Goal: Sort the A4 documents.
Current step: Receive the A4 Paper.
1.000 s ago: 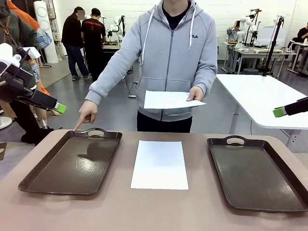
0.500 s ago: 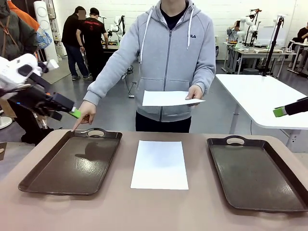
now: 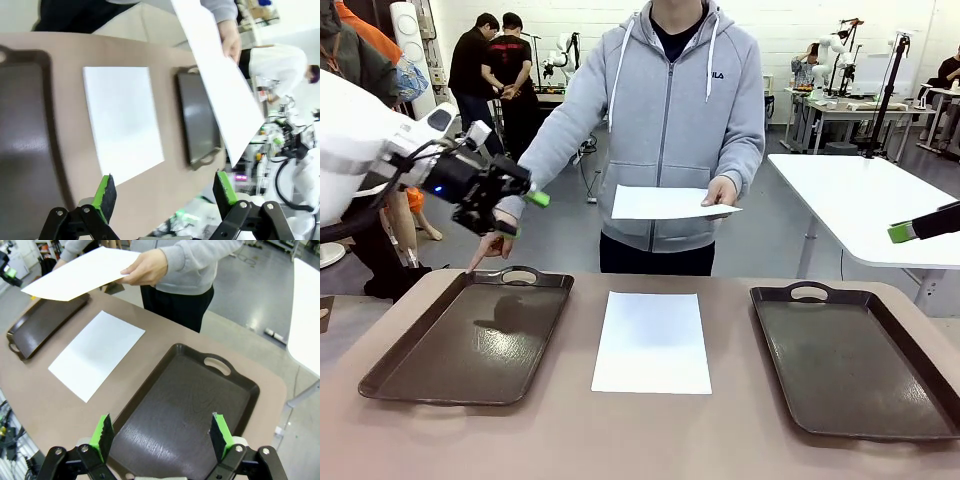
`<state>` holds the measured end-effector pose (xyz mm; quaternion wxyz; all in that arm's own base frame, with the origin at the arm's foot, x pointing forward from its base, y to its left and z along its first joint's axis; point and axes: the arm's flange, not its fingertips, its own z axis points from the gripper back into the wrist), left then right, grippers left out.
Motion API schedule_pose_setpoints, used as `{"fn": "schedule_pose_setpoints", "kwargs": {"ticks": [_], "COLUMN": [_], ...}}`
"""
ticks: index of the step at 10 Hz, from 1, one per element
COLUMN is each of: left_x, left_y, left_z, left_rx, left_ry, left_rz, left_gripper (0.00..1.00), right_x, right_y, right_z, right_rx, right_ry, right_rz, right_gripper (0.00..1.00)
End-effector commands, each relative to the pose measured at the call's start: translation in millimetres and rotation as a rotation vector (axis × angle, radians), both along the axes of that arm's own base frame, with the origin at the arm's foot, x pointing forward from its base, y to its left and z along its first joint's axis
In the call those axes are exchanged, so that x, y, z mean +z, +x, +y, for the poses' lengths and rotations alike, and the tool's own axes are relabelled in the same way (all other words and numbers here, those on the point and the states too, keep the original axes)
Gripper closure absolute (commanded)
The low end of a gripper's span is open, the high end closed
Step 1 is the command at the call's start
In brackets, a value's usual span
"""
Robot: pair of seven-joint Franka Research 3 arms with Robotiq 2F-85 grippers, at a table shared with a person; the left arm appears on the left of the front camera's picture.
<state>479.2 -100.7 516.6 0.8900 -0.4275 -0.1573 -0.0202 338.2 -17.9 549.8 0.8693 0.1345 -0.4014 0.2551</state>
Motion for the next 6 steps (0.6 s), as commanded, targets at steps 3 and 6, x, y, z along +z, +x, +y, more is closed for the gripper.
{"fn": "schedule_pose_setpoints", "kwargs": {"ticks": [3, 6], "left_x": [-4, -19], "left_y": [77, 108], "left_z": [-38, -67], "left_rx": [-0.021, -0.073], "left_ry": [-0.160, -0.294], "left_rz": [0.088, 0.162], "left_gripper": [0.00, 0.00], "right_x": [-1, -1], "right_y": [1, 1], "right_z": [1, 1], "right_rx": [0.005, 0.005], "right_ry": [0.004, 0.004], "right_rz": [0.001, 0.001], "right_gripper": [0.00, 0.00]}}
